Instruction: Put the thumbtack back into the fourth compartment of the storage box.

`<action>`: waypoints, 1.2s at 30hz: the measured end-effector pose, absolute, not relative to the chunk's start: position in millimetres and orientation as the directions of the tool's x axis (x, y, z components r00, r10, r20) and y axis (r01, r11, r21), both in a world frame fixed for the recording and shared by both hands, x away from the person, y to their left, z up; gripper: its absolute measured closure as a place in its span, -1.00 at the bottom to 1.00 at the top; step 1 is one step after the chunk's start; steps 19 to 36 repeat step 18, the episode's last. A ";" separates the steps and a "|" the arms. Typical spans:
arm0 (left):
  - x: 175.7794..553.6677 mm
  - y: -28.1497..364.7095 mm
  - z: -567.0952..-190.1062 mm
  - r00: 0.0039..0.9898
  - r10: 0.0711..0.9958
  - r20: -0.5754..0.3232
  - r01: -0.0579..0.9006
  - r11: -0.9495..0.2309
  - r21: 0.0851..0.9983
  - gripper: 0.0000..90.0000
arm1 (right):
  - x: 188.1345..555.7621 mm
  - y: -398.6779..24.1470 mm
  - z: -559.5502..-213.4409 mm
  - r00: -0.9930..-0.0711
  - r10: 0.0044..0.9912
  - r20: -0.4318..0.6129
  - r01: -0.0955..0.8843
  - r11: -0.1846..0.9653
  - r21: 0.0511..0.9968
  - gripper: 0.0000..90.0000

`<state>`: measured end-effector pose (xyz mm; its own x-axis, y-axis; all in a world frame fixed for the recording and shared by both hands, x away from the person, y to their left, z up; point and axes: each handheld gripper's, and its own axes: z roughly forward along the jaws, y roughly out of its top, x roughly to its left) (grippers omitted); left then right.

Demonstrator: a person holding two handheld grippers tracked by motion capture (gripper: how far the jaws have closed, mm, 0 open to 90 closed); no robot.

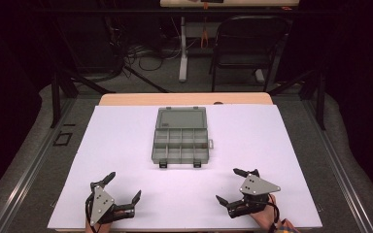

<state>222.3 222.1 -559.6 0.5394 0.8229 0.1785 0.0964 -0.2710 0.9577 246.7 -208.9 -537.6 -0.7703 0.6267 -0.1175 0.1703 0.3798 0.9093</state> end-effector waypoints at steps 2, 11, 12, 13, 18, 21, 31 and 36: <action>222.3 222.0 -559.6 0.539 0.823 0.178 0.096 -0.270 0.958 -1.00 | 244.2 -209.8 -539.6 -0.772 0.624 -0.122 0.162 0.379 0.911 -1.00; 222.9 222.0 -559.6 0.541 0.822 0.179 0.096 -0.272 0.957 -1.00 | 243.0 -215.8 -542.0 -0.774 0.622 -0.117 0.140 0.349 0.927 -1.00; 223.1 221.9 -559.6 0.541 0.822 0.179 0.097 -0.273 0.957 -1.00 | 243.2 -216.1 -542.1 -0.777 0.619 -0.116 0.137 0.345 0.929 -1.00; 223.3 221.8 -559.7 0.542 0.821 0.180 0.097 -0.274 0.957 -1.00 | 243.3 -216.1 -542.1 -0.776 0.620 -0.118 0.133 0.344 0.929 -1.00; 224.0 221.0 -559.8 0.543 0.820 0.181 0.096 -0.275 0.957 -1.00 | 243.9 -218.3 -541.4 -0.776 0.620 -0.117 0.128 0.337 0.933 -1.00; 224.0 221.0 -559.8 0.543 0.820 0.181 0.096 -0.275 0.957 -1.00 | 243.9 -218.3 -541.4 -0.776 0.620 -0.117 0.128 0.337 0.933 -1.00; 224.0 221.0 -559.8 0.543 0.820 0.181 0.096 -0.275 0.957 -1.00 | 243.9 -218.3 -541.4 -0.776 0.620 -0.117 0.128 0.337 0.933 -1.00; 224.0 221.0 -559.8 0.543 0.820 0.181 0.096 -0.275 0.957 -1.00 | 243.9 -218.3 -541.4 -0.776 0.620 -0.117 0.128 0.337 0.933 -1.00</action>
